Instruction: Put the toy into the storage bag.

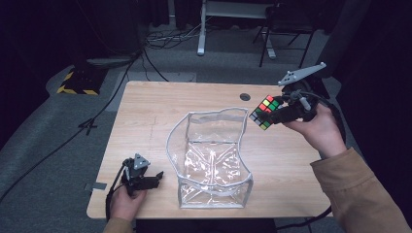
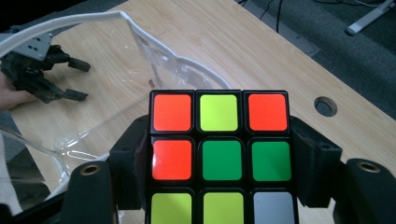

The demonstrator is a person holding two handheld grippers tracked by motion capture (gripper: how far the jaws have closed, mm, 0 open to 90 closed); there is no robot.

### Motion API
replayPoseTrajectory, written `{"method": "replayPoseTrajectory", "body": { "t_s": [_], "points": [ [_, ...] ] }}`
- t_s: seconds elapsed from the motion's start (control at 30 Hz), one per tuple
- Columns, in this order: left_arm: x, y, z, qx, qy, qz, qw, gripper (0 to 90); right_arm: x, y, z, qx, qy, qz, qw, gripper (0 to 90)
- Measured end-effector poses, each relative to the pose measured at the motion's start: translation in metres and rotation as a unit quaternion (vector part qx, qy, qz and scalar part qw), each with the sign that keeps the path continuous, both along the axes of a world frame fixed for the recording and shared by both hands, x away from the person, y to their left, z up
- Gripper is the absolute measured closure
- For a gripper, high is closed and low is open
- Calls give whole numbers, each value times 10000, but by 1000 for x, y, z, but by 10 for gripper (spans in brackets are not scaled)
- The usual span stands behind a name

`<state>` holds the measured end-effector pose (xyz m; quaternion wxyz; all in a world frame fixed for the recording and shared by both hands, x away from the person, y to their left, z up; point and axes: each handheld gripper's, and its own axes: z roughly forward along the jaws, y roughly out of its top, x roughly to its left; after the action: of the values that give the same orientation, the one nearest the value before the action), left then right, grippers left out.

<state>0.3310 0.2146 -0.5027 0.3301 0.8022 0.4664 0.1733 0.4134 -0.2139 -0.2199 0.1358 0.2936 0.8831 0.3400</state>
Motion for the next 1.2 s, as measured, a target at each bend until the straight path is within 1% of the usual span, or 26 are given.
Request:
{"method": "replayPoseTrajectory", "body": {
  "t_s": [0.03, 0.07, 0.1, 0.13, 0.17, 0.23, 0.27, 0.33, 0.37, 0.4, 0.43, 0.47, 0.57, 0.7, 0.73, 0.8, 0.93, 1.0, 1.1, 1.2],
  "points": [
    [0, 0, 0, -3, -2, 8, 10000, 208, -1, 3, 1, -2, -2, 21, 10000, 339],
    [0, 0, 0, 2, -1, 3, 10000, 208, -2, 10, 4, 12, -19, 141, 9999, 339],
    [0, 0, 0, -7, 2, 7, 10000, 208, -3, 14, 5, 17, -20, 178, 9998, 339],
    [0, 0, 0, -7, 2, 7, 10000, 208, -3, 14, 5, 17, -20, 178, 9998, 339],
    [0, 0, 0, -3, 4, 7, 10000, 208, -4, 23, 7, 11, -23, 292, 9996, 339],
    [0, 0, 0, 6, 7, 10, 10000, 208, -4, 26, 7, 1, -22, 313, 9995, 339],
    [0, 0, 0, 10, 9, 4, 10000, 208, -4, 35, 8, -39, -37, 438, 9990, 339],
    [0, 0, 0, 8, 9, 10, 10000, 208, -4, 38, 8, -69, -55, 486, 9988, 339],
    [0, 0, 0, 10, 8, 4, 10000, 208, -5, 47, 7, -99, -35, 576, 9983, 339],
    [0, 0, 0, 10, 8, 4, 10000, 208, -6, 52, 7, -142, -50, 633, 9979, 339],
    [0, 0, 0, 8, 8, 10, 10000, 208, -7, 57, 7, -131, -36, 677, 9976, 339],
    [0, 0, 0, 9, 8, 11, 10000, 208, -7, 57, 7, -131, -36, 677, 9976, 339],
    [0, 0, 0, 7, 8, 10, 10000, 208, -8, 70, 7, -219, -70, 839, 9962, 339],
    [0, 0, 0, 14, 2, 12, 10000, 208, -11, 90, 6, -302, -34, 988, 9946, 339],
    [0, 0, 0, 14, 2, 12, 10000, 208, -11, 90, 6, -302, -34, 988, 9946, 339],
    [0, 0, 0, 10, 7, 2, 10000, 208, -13, 97, 5, -305, 12, 1024, 9943, 339],
    [0, 0, 0, 10, 4, 10, 10000, 208, -15, 109, 4, -321, 13, 1202, 9922, 339],
    [0, 0, 0, 16, -4, 15, 10000, 208, -17, 115, 3, -329, 36, 1226, 9919, 339],
    [0, 0, 0, -4, -4, 6, 10000, 208, -18, 123, 0, -306, 152, 1255, 9915, 339],
    [0, 0, 0, 10, -9, 10, 10000, 208, -19, 134, -4, -356, 166, 1402, 9894, 339]
  ]
}}
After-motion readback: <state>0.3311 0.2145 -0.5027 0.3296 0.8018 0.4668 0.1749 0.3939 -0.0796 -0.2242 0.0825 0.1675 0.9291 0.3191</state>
